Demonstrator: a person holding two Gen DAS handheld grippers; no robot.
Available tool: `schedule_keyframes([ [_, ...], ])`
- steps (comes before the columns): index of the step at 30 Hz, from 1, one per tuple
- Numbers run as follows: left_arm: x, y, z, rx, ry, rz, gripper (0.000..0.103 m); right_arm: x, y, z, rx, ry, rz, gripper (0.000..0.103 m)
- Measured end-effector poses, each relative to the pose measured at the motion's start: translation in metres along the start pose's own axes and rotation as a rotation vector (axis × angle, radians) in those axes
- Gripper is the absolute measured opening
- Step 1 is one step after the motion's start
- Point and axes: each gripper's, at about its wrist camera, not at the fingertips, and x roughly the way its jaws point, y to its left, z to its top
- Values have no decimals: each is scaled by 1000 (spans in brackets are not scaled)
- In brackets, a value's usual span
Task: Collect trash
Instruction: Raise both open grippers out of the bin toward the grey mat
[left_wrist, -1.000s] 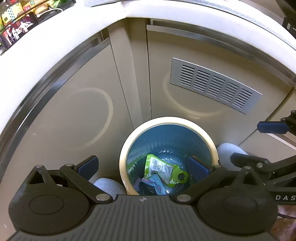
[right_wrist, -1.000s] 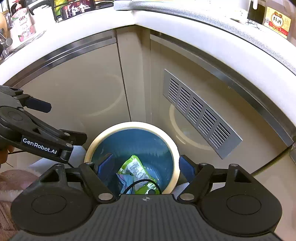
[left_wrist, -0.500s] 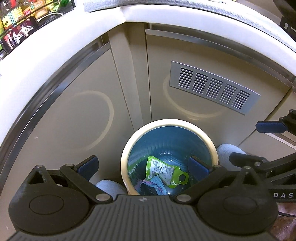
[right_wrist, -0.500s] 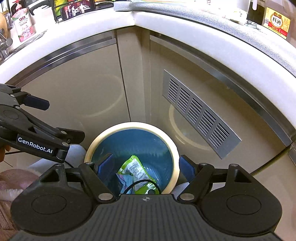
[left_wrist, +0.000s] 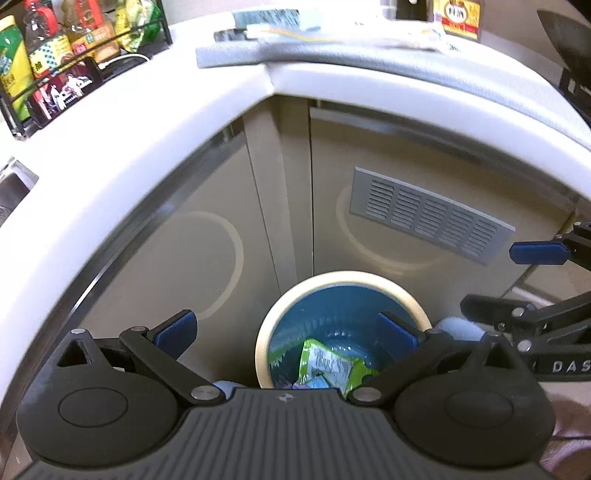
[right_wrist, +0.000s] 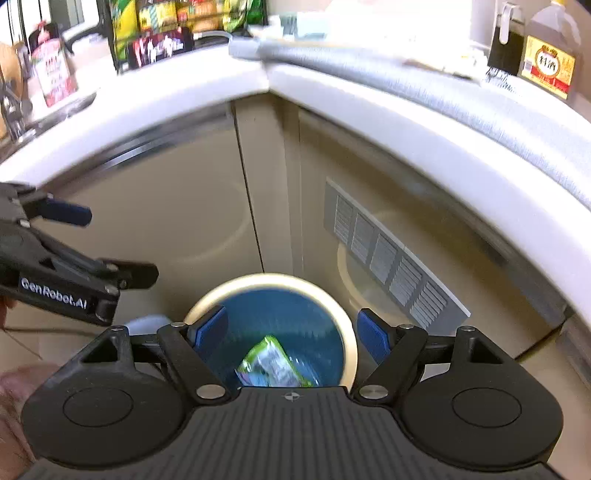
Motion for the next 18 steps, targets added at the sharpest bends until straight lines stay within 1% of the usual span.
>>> schedule_keyframes([
  [13,-26,14,21,-87,-47,-29,103,-33,-22,40,25,-144,-31,79],
  [15,-29,18,26,-106,-57,-38,103,-37,-24,46,27,-164,-40,81],
  [17,-33,22,31,-116,-72,-39,103,-40,-27,50,31,-184,-53,87],
  [18,-35,23,34,-119,-81,-37,103,-42,-29,52,32,-194,-59,87],
])
